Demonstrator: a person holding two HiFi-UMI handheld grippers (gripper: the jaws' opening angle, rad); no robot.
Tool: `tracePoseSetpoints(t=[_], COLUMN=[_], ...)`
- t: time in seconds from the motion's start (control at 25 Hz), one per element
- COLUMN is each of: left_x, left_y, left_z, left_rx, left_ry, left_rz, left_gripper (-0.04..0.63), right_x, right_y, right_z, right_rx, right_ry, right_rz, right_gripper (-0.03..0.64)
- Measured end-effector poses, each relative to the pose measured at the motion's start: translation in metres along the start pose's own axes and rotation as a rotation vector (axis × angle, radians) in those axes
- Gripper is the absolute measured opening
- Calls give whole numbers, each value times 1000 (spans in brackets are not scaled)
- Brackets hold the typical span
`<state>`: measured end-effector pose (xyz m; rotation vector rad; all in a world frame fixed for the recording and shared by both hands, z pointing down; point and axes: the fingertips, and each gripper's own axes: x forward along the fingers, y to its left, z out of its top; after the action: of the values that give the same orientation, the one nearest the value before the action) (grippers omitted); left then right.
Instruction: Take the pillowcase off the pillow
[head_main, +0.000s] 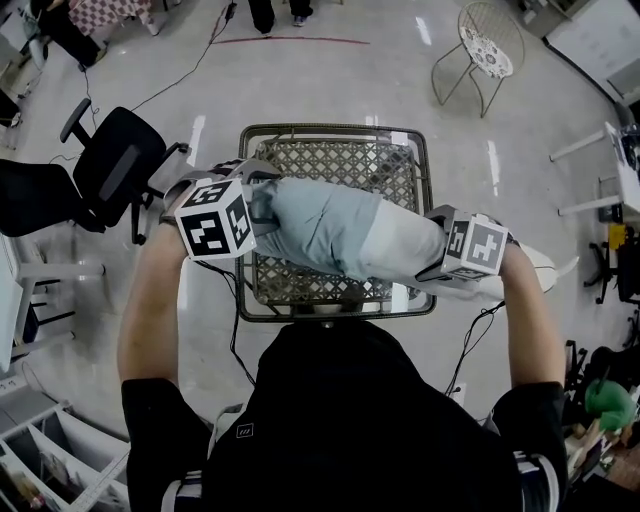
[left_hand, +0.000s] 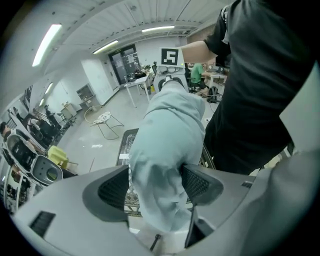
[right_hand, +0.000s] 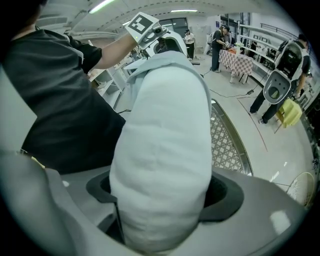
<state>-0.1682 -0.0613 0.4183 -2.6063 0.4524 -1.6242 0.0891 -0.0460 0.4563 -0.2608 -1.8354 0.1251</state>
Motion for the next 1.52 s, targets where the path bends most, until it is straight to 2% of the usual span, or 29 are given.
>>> tracePoseSetpoints(t=[0.12, 0.24, 0.48, 0.6, 0.76, 0.84, 0.96, 1.12, 1.28, 1.4, 1.52], left_x=[3, 6, 4, 1, 3, 3, 5, 6, 6, 8, 13], left_y=[-10, -23, -33, -31, -31, -31, -24, -18, -27, -31, -33], left_z=[-1, 1, -2, -2, -1, 0, 0, 3, 4, 2, -9], left_rx=[3, 28, 57, 54, 59, 60, 43, 15, 42, 66, 59], left_ry=[-12, -18, -6, -15, -33, -47, -53, -81, -99, -88, -37], left_rz=[-66, -139, -176, -169, -178, -183, -154, -131, -159, -181, -172], left_gripper=[308, 262, 236, 230, 229, 229, 229, 221, 193, 178, 196], right_x=[2, 3, -3, -21, -43, -32, 10, 36, 38, 46, 52], right_y=[5, 8, 7, 5, 6, 10, 13, -20, -23, -21, -20], right_z=[1, 4, 6, 15, 51, 73, 87, 72, 66, 68, 67], right_rx=[0, 5, -21, -14, -8, -14, -12, 38, 68, 55, 42], right_ry=[0, 9, 46, -6, -144, -159, -68, 48, 39, 72, 92], right_rz=[-11, -21, -40, -60, -95, -93, -105, -267, -256, -239, -230], right_gripper=[452, 468, 492, 493, 497, 550, 607, 607, 607, 607, 582])
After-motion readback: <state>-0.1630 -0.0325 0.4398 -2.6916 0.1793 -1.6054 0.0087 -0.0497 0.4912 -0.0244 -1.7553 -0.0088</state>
